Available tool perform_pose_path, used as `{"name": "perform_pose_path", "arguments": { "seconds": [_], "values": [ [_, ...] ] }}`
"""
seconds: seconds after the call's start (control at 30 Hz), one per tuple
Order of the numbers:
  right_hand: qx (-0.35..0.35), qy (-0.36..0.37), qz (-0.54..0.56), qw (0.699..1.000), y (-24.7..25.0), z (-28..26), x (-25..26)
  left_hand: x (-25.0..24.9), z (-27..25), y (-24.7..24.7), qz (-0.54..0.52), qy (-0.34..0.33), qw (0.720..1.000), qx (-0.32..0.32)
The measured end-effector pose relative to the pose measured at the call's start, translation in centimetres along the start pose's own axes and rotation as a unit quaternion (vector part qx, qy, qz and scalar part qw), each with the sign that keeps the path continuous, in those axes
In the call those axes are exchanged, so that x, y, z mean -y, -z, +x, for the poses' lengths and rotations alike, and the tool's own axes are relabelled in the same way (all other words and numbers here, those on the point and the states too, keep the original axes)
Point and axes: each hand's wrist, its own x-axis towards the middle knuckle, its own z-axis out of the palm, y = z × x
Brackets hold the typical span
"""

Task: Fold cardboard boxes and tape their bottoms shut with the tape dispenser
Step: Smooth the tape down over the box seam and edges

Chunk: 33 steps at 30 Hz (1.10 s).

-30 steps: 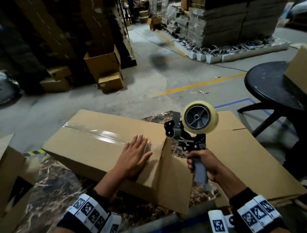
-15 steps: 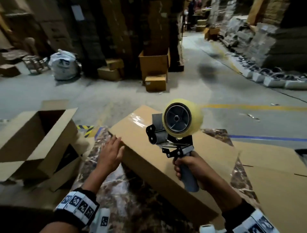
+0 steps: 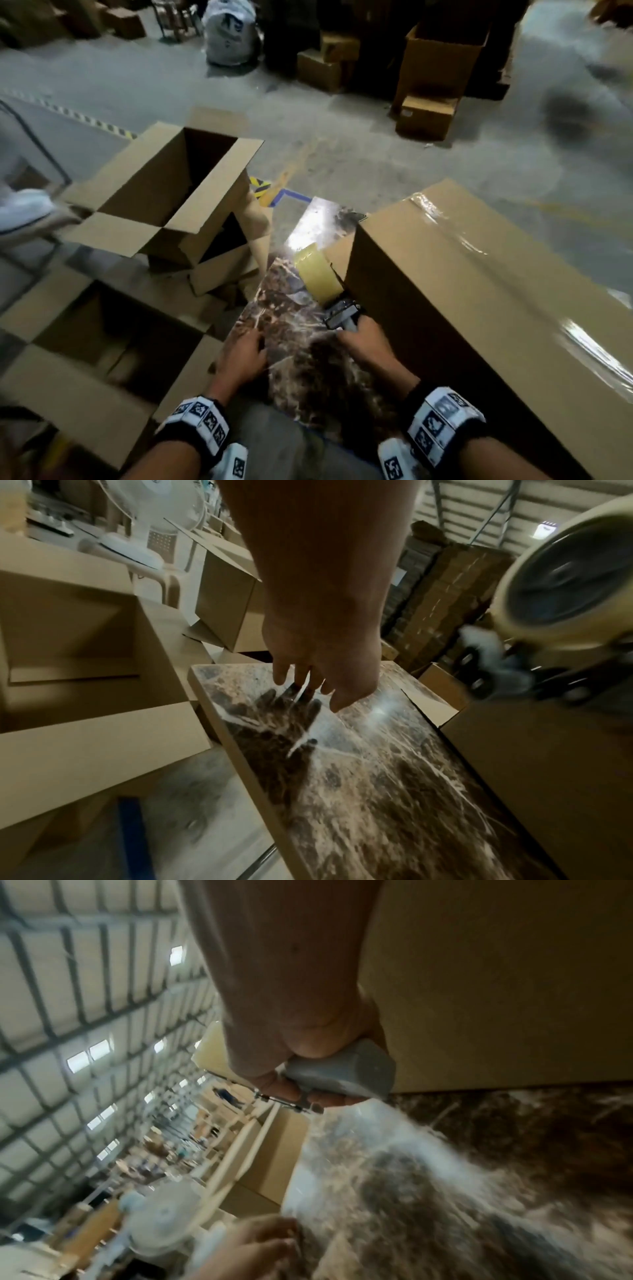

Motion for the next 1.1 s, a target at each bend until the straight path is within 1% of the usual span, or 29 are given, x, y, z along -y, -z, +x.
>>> {"name": "perform_pose_path", "arguments": {
  "seconds": [0.1, 0.17, 0.2, 0.33, 0.4, 0.47, 0.5, 0.53, 0.6, 0.67, 0.7, 0.73, 0.8, 0.87, 0.93, 0.97, 1.03, 1.1],
  "values": [
    [-0.02, 0.004, -0.089, 0.996, -3.7, 3.3, -1.0, 0.2, -0.2, 0.0, -0.036, -0.028, 0.999, -0.024],
    [-0.043, 0.015, -0.105, 0.993, -5.6, 4.9, -1.5, 0.4, -0.3, 0.3, -0.044, -0.028, 0.998, -0.026],
    [-0.057, 0.023, -0.111, 0.992, -6.3, 5.6, -1.7, 0.5, -0.3, 0.4, -0.037, -0.027, 0.999, -0.019],
    [-0.073, 0.035, -0.204, 0.976, -8.8, 7.2, -2.7, 2.5, 0.3, -0.1, 0.028, -0.003, 0.999, 0.02],
    [-0.071, 0.04, -0.208, 0.975, -9.6, 7.9, -3.4, 3.0, 0.4, -0.2, 0.046, -0.009, 0.998, 0.036],
    [-0.06, 0.039, -0.197, 0.978, -9.6, 8.3, -3.6, 3.0, 0.4, -0.2, 0.035, -0.02, 0.998, 0.038],
    [-0.054, 0.034, -0.186, 0.981, -9.3, 8.3, -3.2, 2.9, 0.3, 0.0, 0.02, -0.019, 0.999, 0.033],
    [-0.052, 0.028, -0.166, 0.984, -8.8, 8.1, -2.7, 2.6, 0.0, 0.2, 0.0, -0.021, 1.0, 0.01],
    [-0.06, 0.032, -0.124, 0.99, -7.0, 7.3, -1.5, 1.2, -0.3, 1.3, -0.047, -0.04, 0.994, -0.094],
    [-0.092, 0.077, -0.086, 0.989, -4.6, 5.9, -0.3, -2.1, 0.2, 3.2, -0.083, -0.078, 0.975, -0.193],
    [-0.116, 0.106, -0.065, 0.985, -3.3, 5.0, 0.3, -4.4, 0.5, 4.4, -0.091, -0.119, 0.962, -0.227],
    [-0.146, 0.128, -0.041, 0.98, -1.7, 3.8, 0.7, -7.2, 0.8, 5.6, -0.094, -0.174, 0.947, -0.252],
    [-0.209, 0.148, -0.003, 0.967, 1.8, 1.5, 1.6, -13.4, 1.4, 7.4, -0.103, -0.281, 0.911, -0.283],
    [-0.27, 0.159, 0.029, 0.949, 5.2, -0.7, 2.4, -19.2, 1.2, 8.4, -0.102, -0.348, 0.885, -0.291],
    [-0.331, 0.164, 0.074, 0.926, 9.3, -3.2, 2.2, -25.1, 0.4, 8.1, -0.103, -0.412, 0.86, -0.284],
    [-0.358, 0.162, 0.09, 0.915, 11.4, -4.5, 1.6, -28.0, -0.2, 7.6, -0.105, -0.437, 0.852, -0.27],
    [-0.409, 0.151, 0.086, 0.896, 15.1, -6.7, -0.2, -32.3, -1.3, 6.0, -0.098, -0.484, 0.838, -0.231],
    [-0.467, 0.118, 0.073, 0.873, 18.8, -9.4, -3.4, -36.5, -2.9, 3.7, -0.084, -0.536, 0.82, -0.183]
  ]
}}
